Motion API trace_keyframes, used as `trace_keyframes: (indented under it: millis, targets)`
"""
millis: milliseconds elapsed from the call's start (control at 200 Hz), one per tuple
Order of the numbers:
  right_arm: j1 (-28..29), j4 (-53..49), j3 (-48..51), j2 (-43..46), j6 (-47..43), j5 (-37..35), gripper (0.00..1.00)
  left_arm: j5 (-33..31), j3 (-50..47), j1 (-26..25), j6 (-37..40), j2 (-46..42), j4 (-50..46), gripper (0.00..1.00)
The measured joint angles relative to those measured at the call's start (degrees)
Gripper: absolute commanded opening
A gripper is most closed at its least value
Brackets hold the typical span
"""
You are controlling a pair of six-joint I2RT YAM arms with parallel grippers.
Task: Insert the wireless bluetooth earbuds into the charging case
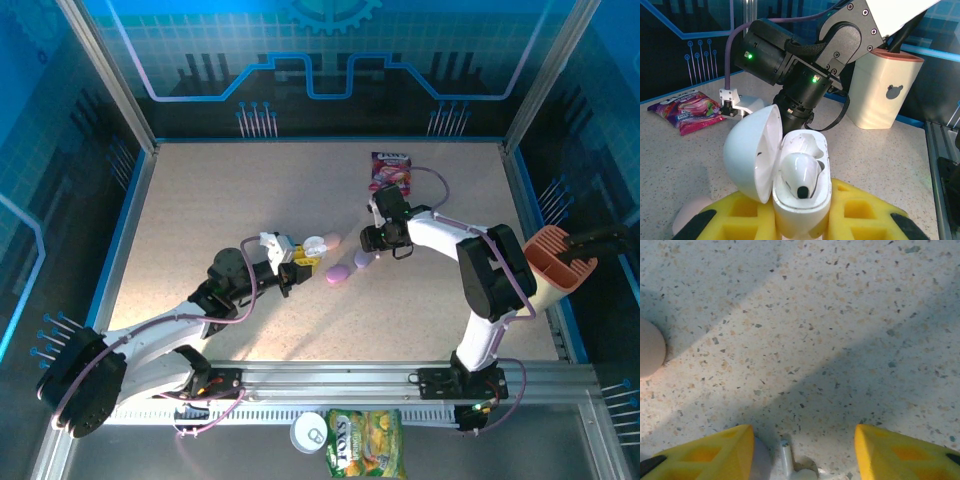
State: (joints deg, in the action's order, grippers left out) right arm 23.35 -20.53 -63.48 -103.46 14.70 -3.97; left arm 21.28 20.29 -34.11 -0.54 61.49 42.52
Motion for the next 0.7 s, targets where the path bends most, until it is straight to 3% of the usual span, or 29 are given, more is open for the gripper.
trace_keyframes:
  millis: [275, 700]
  targets:
    - [0.0, -2.1, -2.4, -2.6, -0.1, -0.3, 0.51, 0.0, 0.0, 0.0, -0.7, -0.1, -0.2, 0.18]
    - [-0.2, -2.6, -2.2, -2.3, 1.1, -0.1, 0.52, 0.0, 0.0, 0.0, -0.9, -0.5, -0.2, 0.18]
